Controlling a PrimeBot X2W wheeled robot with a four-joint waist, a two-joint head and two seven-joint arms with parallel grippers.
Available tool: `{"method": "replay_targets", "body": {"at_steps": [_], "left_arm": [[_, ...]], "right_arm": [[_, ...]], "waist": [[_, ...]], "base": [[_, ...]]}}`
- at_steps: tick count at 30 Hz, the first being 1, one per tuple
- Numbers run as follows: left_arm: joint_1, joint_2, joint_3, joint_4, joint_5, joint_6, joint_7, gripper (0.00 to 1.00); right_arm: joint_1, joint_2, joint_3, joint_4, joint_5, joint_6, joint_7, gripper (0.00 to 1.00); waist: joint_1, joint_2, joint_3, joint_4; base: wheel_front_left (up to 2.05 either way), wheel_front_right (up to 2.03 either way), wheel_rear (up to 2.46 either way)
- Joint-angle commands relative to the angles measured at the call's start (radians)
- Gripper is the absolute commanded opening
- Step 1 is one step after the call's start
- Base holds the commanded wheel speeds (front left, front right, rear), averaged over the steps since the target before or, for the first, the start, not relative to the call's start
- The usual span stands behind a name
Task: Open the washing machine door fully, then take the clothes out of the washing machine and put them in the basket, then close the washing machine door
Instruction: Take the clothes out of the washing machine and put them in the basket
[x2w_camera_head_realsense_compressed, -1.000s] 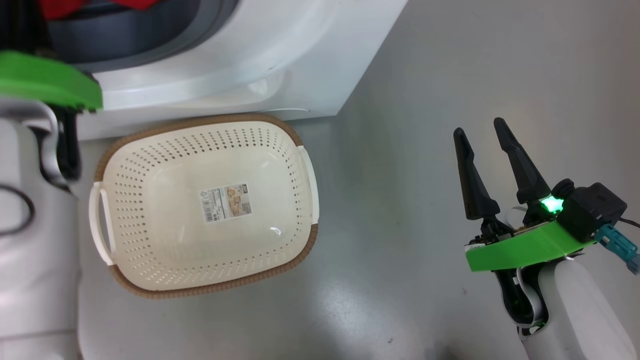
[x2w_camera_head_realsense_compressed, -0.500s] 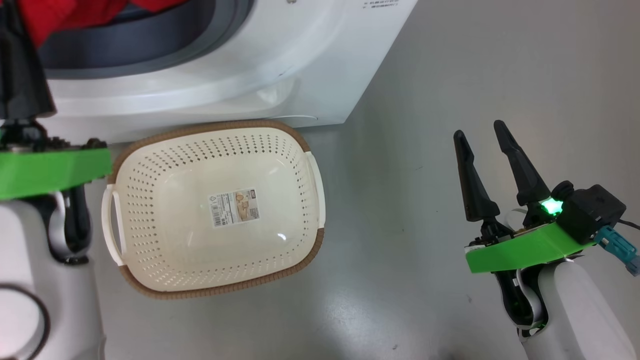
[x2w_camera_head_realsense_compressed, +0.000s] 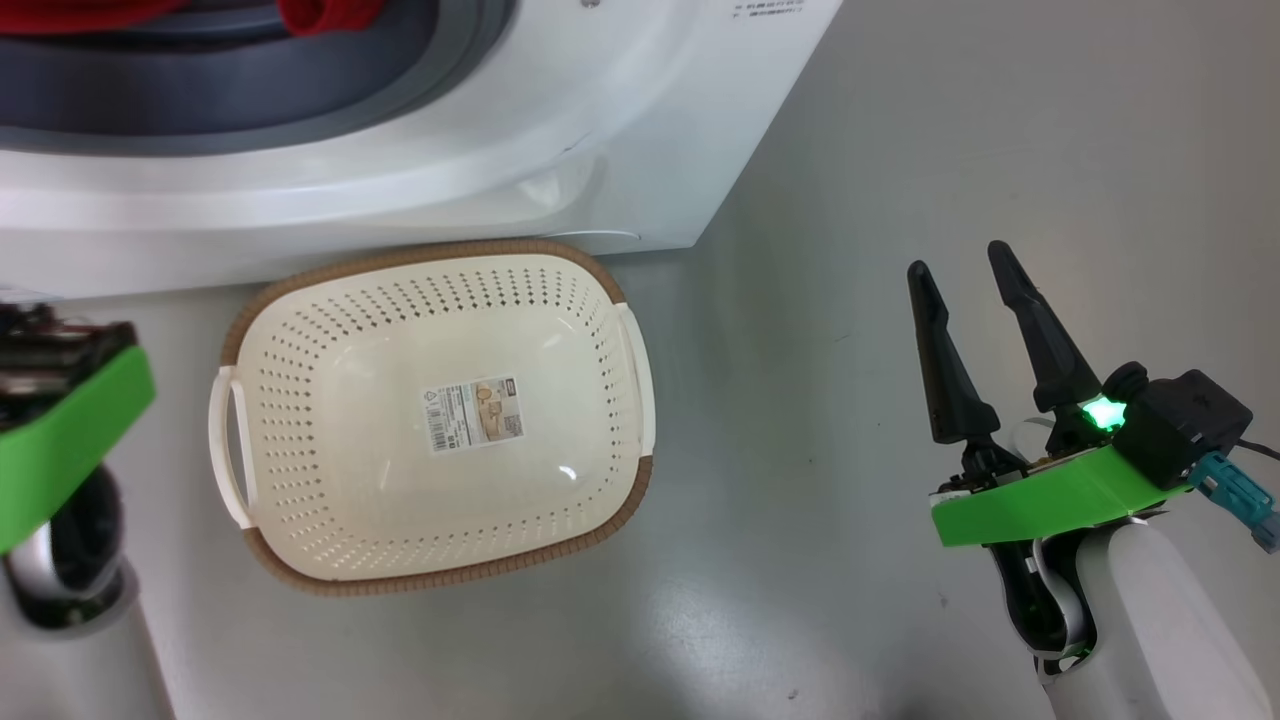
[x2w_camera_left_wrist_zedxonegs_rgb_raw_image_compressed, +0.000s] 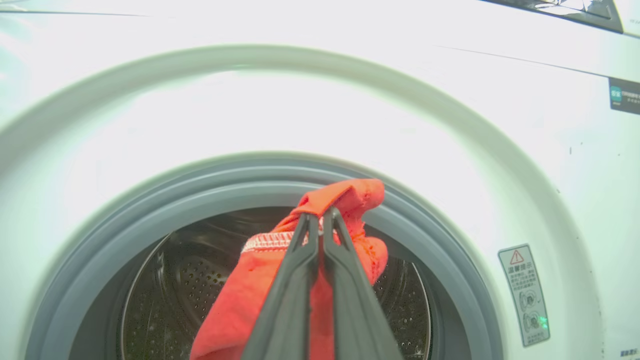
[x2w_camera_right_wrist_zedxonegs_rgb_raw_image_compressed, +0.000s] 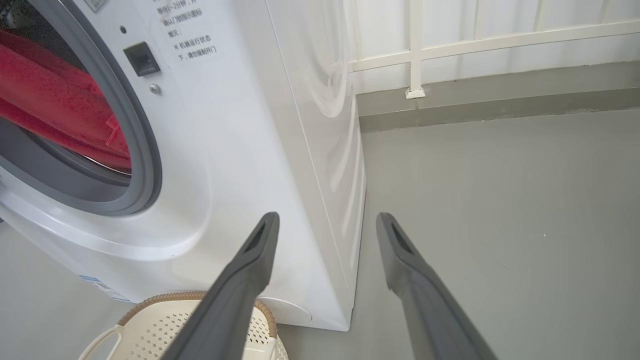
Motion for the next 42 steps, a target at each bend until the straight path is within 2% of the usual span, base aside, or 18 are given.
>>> {"method": "replay_targets", "body": {"at_steps": [1, 8, 12, 27, 32, 33, 35, 42], "left_arm": [[0.027, 0.022, 0.028, -0.047, 0.003, -0.006, -0.005, 0.0], [0.027, 0.02, 0.041, -0.194, -0.001, -0.006, -0.005, 0.0], [0.064, 0.02, 0.032, -0.168, -0.023, -0.006, -0.005, 0.0], [0.192, 0.019, -0.061, 0.28, -0.034, -0.006, -0.005, 0.0], [0.18, 0.019, -0.107, 0.428, -0.008, -0.006, -0.005, 0.0], [0.18, 0.019, -0.107, 0.428, -0.008, -0.006, -0.005, 0.0], [0.162, 0.019, -0.119, 0.533, 0.003, -0.006, -0.005, 0.0], [0.094, 0.033, -0.133, 0.725, 0.016, -0.006, -0.005, 0.0]], "right_arm": [[0.034, 0.002, 0.016, -0.025, -0.004, 0.008, -0.006, 1.0], [0.026, 0.002, 0.014, -0.027, -0.004, 0.008, -0.006, 1.0], [0.023, 0.002, 0.015, -0.025, -0.004, 0.008, -0.006, 1.0], [0.008, 0.002, 0.021, -0.028, -0.001, 0.008, -0.006, 1.0], [-0.002, 0.002, 0.025, -0.033, 0.003, 0.008, -0.006, 1.0], [-0.002, 0.002, 0.025, -0.033, 0.003, 0.008, -0.006, 1.0], [-0.008, 0.002, 0.026, -0.034, 0.005, 0.008, -0.006, 1.0], [-0.024, 0.002, 0.029, -0.039, 0.01, 0.008, -0.006, 1.0]], "waist": [[0.0, 0.0, 0.002, 0.001], [0.0, 0.0, 0.012, 0.001], [0.0, 0.0, 0.014, 0.002], [0.0, 0.0, 0.054, 0.001], [0.0, 0.0, 0.079, -0.004], [0.0, 0.0, 0.079, -0.004], [0.0, 0.0, 0.094, -0.006], [0.0, 0.0, 0.131, -0.015]], "base": [[0.0, 0.0, 0.0], [0.0, 0.0, 0.0], [0.0, 0.0, 0.0], [0.0, 0.0, 0.0], [0.0, 0.0, 0.0], [0.0, 0.0, 0.0], [0.0, 0.0, 0.0], [0.0, 0.0, 0.0]]}}
